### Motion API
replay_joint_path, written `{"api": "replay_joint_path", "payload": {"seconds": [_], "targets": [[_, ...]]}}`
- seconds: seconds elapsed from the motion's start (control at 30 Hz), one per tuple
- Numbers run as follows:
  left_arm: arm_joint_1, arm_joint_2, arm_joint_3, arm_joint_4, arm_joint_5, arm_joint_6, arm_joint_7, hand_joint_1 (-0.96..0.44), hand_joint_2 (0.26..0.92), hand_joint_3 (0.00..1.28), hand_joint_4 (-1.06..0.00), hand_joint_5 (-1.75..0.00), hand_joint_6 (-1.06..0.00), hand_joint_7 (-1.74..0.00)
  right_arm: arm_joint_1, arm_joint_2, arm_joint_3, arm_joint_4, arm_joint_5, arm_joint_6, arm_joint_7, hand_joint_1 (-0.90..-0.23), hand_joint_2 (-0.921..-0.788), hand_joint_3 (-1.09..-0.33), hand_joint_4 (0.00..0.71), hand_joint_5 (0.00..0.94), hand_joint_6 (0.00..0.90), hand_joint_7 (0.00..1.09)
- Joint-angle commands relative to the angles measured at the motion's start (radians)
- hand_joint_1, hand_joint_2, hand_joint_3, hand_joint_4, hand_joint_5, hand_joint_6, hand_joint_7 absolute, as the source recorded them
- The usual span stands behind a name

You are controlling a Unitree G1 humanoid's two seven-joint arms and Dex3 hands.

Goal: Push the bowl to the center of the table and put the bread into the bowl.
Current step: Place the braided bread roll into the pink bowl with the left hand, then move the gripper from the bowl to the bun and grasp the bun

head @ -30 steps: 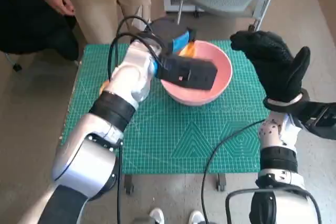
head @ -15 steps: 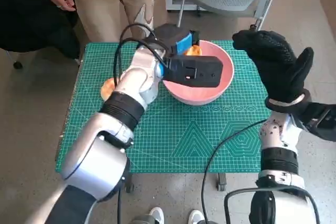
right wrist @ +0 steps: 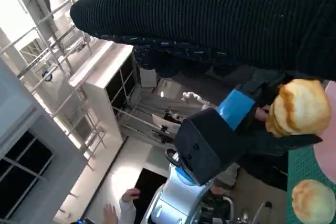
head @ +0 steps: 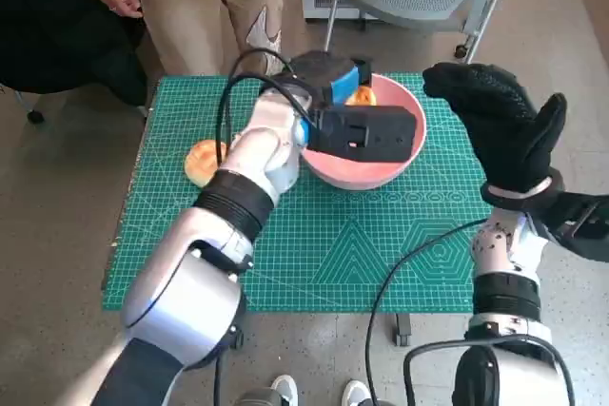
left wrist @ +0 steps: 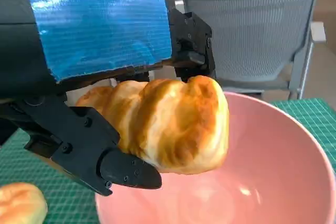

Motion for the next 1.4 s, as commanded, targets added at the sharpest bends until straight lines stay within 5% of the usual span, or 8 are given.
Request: {"api": "replay_joint_path", "payload": {"seconds": [0.03, 0.07, 0.13, 0.17, 0.23, 0.33, 0.57, 1.4], "targets": [[-0.038, -0.008, 0.008, 0.007, -0.021, 0.012, -0.034, 0.0, 0.921, 0.3, -0.39, -1.46, -0.39, -1.43, 0.028, -0.005, 0.002, 0.002, 0.013, 0.015, -0.005, -0.687, -0.921, -0.676, 0.148, 0.0, 0.204, 0.03], [-0.035, -0.007, 0.006, 0.008, -0.023, 0.007, -0.047, 0.0, 0.921, 0.29, -0.4, -1.45, -0.4, -1.43, 0.028, -0.004, 0.002, 0.002, 0.014, 0.016, -0.003, -0.686, -0.921, -0.676, 0.148, 0.0, 0.204, 0.03], [-0.031, -0.004, -0.002, 0.009, -0.021, -0.006, -0.07, 0.21, 0.921, 0.26, -0.45, -1.44, -0.31, -0.81, 0.028, -0.004, 0.001, 0.002, 0.015, 0.017, -0.002, -0.682, -0.921, -0.673, 0.147, 0.0, 0.204, 0.03], [-0.029, -0.002, -0.006, 0.01, -0.019, -0.013, -0.079, 0.11, 0.889, 0.23, -0.39, -1.27, -0.28, -0.67, 0.029, -0.003, 0.001, 0.003, 0.015, 0.017, -0.001, -0.681, -0.921, -0.672, 0.146, 0.0, 0.204, 0.03], [-0.028, 0.007, -0.018, 0.009, -0.013, -0.037, -0.112, -0.19, 0.835, 0.11, -0.24, -0.58, -0.18, -0.29, 0.027, -0.002, 0.001, 0.004, 0.015, 0.017, -0.001, -0.68, -0.921, -0.671, 0.146, 0.0, 0.203, 0.03], [-0.031, 0.017, -0.024, 0.006, -0.011, -0.058, -0.147, -0.41, 0.808, 0.05, -0.08, -0.19, -0.08, -0.1, 0.027, -0.001, 0.003, 0.005, 0.017, 0.015, -0.002, -0.679, -0.921, -0.671, 0.146, 0.0, 0.202, 0.03], [-0.031, 0.033, -0.008, 0.001, -0.032, -0.084, -0.183, -0.55, 0.803, 0.01, 0.0, -0.01, -0.04, -0.01, 0.021, 0.004, 0.008, 0.013, 0.016, 0.008, -0.006, -0.668, -0.921, -0.672, 0.145, 0.0, 0.201, 0.03], [-0.049, 0.088, -0.055, -0.026, 0.007, -0.023, -0.199, -0.65, 0.824, 0.01, 0.0, 0.0, -0.05, 0.0, 0.004, 0.014, 0.03, 0.029, 0.013, 0.013, -0.011, -0.655, -0.921, -0.675, 0.139, 0.0, 0.197, 0.03]]}}
